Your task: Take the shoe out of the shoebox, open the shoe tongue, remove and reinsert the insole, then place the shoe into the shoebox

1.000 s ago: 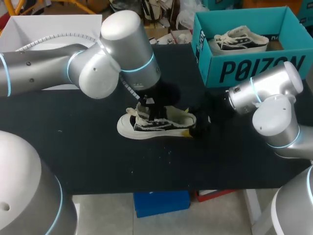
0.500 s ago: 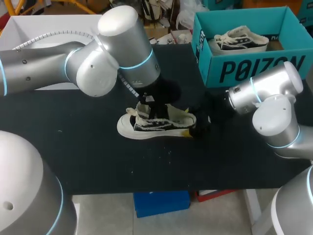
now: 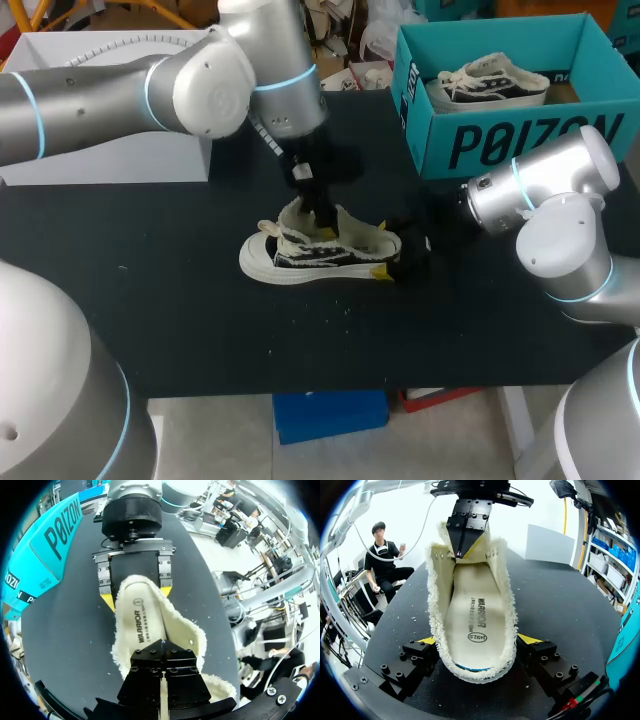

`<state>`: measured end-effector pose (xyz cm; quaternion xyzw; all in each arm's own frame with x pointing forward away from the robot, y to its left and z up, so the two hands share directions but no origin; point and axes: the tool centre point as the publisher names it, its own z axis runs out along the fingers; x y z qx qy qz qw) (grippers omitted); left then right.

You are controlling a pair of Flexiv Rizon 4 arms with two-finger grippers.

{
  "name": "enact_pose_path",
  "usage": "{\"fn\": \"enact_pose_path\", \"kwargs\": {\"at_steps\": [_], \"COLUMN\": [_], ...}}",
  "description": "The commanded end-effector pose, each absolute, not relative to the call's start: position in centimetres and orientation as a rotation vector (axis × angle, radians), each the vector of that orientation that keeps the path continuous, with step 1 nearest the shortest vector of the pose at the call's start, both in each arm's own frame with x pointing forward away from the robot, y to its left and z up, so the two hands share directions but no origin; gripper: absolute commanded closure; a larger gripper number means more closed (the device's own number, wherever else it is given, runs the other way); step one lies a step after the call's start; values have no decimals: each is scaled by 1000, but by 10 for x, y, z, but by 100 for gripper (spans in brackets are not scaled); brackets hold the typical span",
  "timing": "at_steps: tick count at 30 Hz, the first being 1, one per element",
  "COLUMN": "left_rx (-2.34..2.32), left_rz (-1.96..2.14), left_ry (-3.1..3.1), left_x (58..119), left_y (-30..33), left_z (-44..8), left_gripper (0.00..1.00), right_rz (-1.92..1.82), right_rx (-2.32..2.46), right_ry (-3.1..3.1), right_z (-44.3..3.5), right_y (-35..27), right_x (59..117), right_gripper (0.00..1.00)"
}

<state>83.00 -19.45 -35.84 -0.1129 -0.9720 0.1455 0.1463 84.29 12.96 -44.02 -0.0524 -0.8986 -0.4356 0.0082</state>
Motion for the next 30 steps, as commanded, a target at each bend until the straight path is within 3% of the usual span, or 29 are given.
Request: {"fn": "enact_pose_path", "kwargs": {"at_steps": [1, 30], "left_rx": [-340, -157], "left_rz": [374, 273], "left_ry": [-2703, -2714], "left_x": [843, 822], "left_y": [-204, -198], "left_z": [-361, -380], "left_gripper": [100, 100], "right_rz": [-1357, -1357], "right_rx": [-166, -166], "right_ry": [-2810, -2810], "right_z": [-441, -441], "right_y": [131, 131], "right_x": [843, 843], "right_gripper": [100, 100]}}
